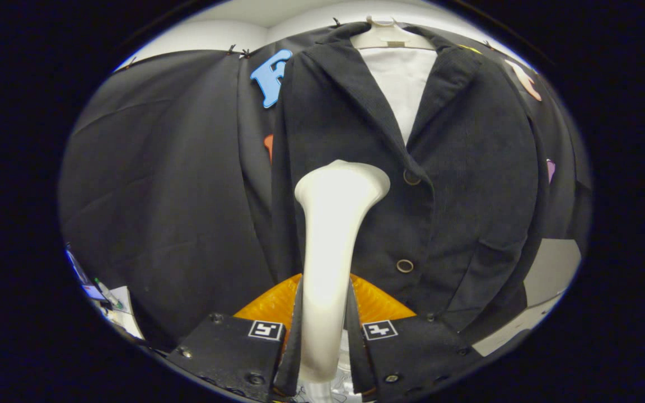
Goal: Iron the clothes twice with a garment steamer, once on the left side and once on the right side.
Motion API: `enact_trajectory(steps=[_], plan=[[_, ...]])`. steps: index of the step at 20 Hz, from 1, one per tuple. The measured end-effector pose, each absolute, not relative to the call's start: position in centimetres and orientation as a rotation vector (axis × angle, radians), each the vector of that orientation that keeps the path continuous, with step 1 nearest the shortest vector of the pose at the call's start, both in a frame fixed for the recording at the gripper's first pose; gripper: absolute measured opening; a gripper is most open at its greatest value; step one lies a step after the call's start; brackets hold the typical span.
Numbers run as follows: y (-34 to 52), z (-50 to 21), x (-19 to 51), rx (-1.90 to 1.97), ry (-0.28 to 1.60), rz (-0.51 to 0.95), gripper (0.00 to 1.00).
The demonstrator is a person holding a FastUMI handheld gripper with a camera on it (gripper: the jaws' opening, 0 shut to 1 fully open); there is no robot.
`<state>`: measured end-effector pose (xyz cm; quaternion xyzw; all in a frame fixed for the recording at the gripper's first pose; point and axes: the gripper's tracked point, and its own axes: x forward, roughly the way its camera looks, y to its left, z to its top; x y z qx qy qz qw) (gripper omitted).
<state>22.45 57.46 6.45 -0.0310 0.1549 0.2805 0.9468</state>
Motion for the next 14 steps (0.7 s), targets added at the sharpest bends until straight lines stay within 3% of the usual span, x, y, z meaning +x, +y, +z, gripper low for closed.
enact_trajectory(steps=[14], plan=[[56.1,-2.3,20.7,-0.069,0.452,0.573,0.39]])
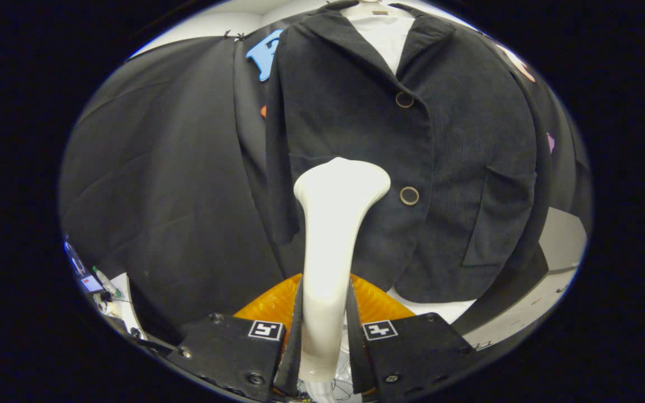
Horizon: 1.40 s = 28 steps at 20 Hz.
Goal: Iron the clothes twice with a garment steamer, once on the left side and once on the right side.
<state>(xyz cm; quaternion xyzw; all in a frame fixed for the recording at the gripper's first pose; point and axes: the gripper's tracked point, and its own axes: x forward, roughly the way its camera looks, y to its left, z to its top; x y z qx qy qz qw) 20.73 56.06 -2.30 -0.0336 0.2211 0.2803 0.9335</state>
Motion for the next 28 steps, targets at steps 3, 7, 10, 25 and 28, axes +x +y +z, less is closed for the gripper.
enact_trajectory(steps=[3,7,10,25,28], plan=[[56.0,-4.1,20.4,-0.076,0.484,0.572,0.39],[55.4,-6.6,19.9,-0.092,0.515,0.567,0.38],[54.9,-8.6,19.6,-0.100,0.539,0.567,0.39],[51.4,-11.5,18.5,-0.050,0.582,0.568,0.39],[49.1,-9.4,17.7,-0.021,0.548,0.560,0.39]])
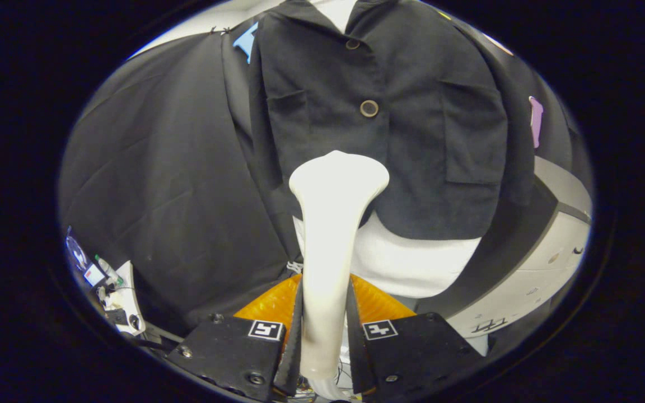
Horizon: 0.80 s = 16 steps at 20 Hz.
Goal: Iron the clothes twice with a garment steamer, once on the left side and once on the right side.
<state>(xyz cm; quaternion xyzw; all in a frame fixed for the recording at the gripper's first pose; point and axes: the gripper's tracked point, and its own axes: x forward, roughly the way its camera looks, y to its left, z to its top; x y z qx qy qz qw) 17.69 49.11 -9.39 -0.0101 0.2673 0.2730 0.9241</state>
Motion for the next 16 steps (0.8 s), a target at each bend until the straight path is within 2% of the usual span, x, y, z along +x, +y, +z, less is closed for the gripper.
enact_trajectory(steps=[8,16], plan=[[38.2,-3.3,15.0,0.044,0.437,0.478,0.39],[23.0,-0.5,13.7,0.112,0.369,0.359,0.39]])
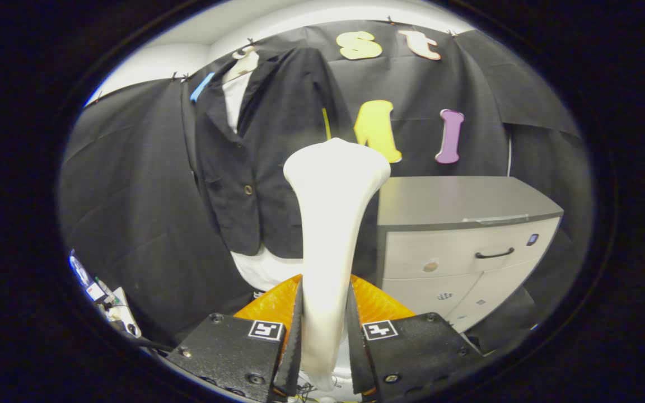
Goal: Iron the clothes twice with a garment steamer, once on the left side and once on the right side.
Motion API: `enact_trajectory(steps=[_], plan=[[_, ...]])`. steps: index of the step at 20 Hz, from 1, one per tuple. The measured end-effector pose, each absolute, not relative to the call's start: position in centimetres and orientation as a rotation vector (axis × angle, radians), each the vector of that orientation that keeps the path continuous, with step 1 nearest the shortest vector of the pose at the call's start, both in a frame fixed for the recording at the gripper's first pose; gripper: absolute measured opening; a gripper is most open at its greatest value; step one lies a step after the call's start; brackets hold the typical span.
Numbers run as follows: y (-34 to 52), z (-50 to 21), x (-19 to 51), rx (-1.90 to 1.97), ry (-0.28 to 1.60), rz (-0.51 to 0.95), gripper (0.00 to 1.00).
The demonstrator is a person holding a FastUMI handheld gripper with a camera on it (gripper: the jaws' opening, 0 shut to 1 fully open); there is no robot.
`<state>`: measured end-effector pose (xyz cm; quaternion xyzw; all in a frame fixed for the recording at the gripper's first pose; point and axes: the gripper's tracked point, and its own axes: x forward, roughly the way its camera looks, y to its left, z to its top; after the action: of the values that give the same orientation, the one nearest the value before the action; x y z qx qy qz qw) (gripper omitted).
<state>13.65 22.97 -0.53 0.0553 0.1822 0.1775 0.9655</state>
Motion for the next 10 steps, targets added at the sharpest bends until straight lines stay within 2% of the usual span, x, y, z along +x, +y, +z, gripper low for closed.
enact_trajectory(steps=[10], plan=[[6.2,-2.3,11.8,0.115,0.341,0.252,0.38]])
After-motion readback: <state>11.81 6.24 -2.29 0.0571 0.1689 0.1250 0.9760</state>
